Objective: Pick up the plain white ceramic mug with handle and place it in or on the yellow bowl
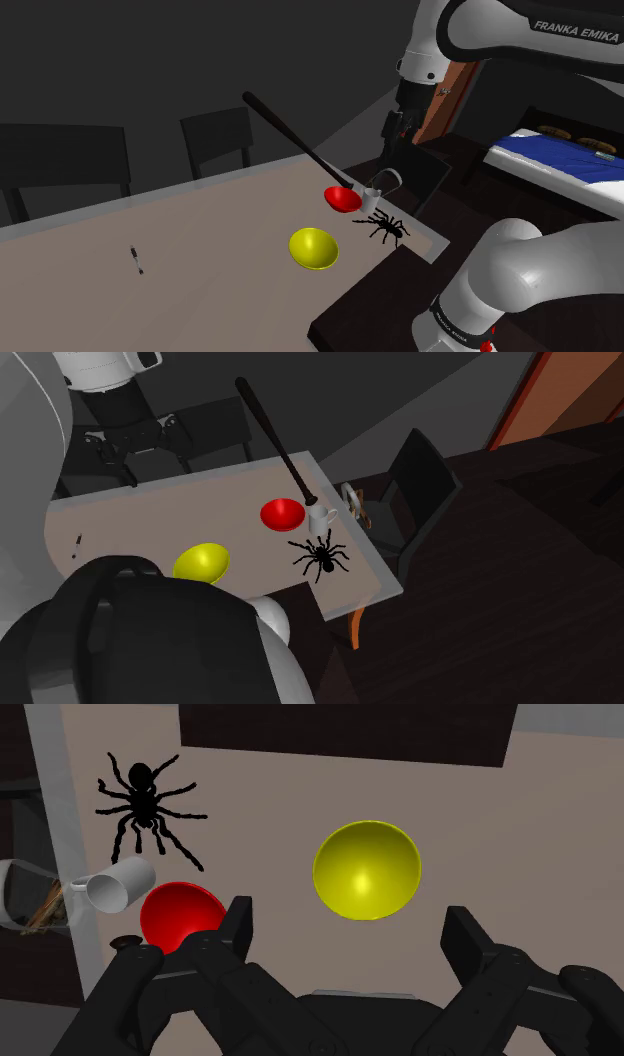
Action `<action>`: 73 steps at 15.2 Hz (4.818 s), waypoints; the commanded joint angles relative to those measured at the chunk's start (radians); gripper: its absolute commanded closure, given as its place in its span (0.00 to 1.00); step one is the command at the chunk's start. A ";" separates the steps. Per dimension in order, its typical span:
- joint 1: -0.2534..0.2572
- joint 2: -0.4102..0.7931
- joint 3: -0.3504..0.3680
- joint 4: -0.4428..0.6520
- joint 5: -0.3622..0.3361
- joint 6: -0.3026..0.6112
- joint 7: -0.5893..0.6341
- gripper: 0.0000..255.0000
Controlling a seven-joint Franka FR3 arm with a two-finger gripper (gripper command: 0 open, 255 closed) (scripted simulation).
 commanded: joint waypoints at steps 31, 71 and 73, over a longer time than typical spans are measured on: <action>-0.121 0.795 -0.422 0.014 -0.098 0.727 -0.589 0.00; -0.314 1.441 -0.367 0.436 0.107 0.903 -0.883 1.00; -0.310 1.419 -0.372 0.431 0.102 0.886 -0.882 1.00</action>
